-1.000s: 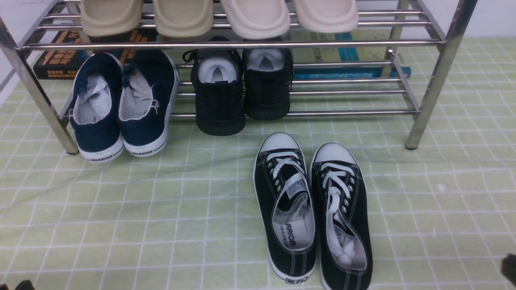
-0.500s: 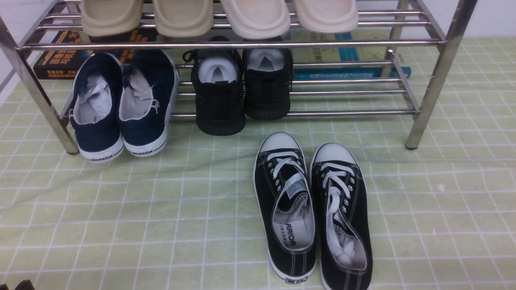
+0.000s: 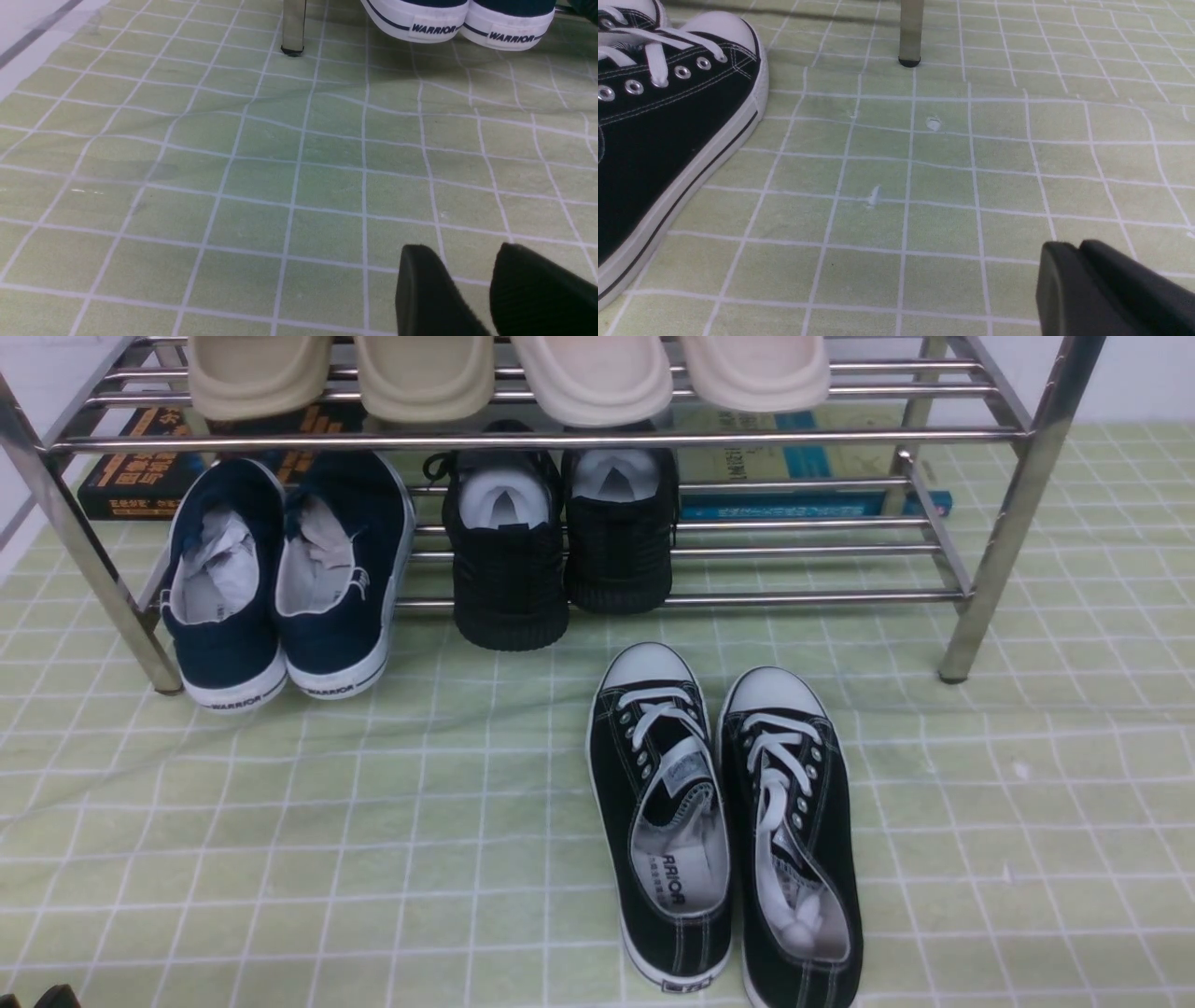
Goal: Take the shoes off the shelf with your hand from the green coffee tablecloth.
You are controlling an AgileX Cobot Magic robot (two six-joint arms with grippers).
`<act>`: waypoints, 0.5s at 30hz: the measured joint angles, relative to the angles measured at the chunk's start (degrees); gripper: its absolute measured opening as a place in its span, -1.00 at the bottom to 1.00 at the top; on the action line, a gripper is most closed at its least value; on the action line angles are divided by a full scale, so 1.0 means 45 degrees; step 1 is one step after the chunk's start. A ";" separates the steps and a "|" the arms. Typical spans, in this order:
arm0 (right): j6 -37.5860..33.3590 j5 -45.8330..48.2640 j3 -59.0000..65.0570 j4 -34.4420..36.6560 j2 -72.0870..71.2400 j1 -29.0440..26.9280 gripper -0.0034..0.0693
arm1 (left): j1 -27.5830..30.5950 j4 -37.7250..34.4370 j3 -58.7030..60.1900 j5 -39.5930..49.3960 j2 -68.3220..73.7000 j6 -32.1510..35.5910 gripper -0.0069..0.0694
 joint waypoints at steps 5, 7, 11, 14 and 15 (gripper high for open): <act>0.0024 0.0000 0.0000 0.0000 0.0000 0.0000 -0.73 | 0.0000 0.0000 0.0000 0.0000 0.0000 0.0012 -0.19; 0.0034 0.0000 0.0000 0.0000 0.0000 0.0000 -0.72 | 0.0000 0.0000 0.0000 0.0000 0.0000 0.0012 -0.19; 0.0065 0.0000 0.0000 0.0000 0.0000 0.0000 -0.70 | 0.0000 0.0000 0.0000 0.0000 0.0000 0.0012 -0.19; 0.0095 0.0000 0.0000 0.0000 0.0000 0.0000 -0.69 | 0.0000 0.0000 0.0000 0.0000 0.0000 0.0012 -0.19; 0.0095 0.0000 0.0000 0.0000 0.0000 0.0000 -0.69 | 0.0000 0.0000 0.0000 0.0000 0.0000 0.0012 -0.19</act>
